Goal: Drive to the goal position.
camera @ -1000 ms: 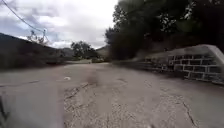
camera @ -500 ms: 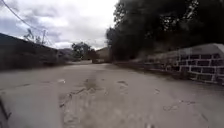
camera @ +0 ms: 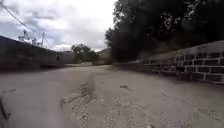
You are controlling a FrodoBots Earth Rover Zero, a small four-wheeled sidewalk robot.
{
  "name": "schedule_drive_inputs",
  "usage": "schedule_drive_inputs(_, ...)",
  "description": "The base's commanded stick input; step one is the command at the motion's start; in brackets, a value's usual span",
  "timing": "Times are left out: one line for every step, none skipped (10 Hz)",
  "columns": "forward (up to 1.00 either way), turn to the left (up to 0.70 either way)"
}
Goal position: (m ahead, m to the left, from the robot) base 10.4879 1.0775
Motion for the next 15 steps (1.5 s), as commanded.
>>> schedule_drive_inputs(0.70,0.00)
schedule_drive_inputs(0.70,0.00)
schedule_drive_inputs(0.70,0.00)
schedule_drive_inputs(0.70,0.00)
schedule_drive_inputs(0.70,0.00)
schedule_drive_inputs(0.70,0.00)
schedule_drive_inputs(0.70,0.00)
schedule_drive_inputs(0.70,0.00)
schedule_drive_inputs(0.70,0.00)
schedule_drive_inputs(0.70,0.00)
schedule_drive_inputs(0.70,0.00)
schedule_drive_inputs(0.70,0.00)
schedule_drive_inputs(0.70,0.00)
schedule_drive_inputs(0.70,0.00)
schedule_drive_inputs(0.70,0.00)
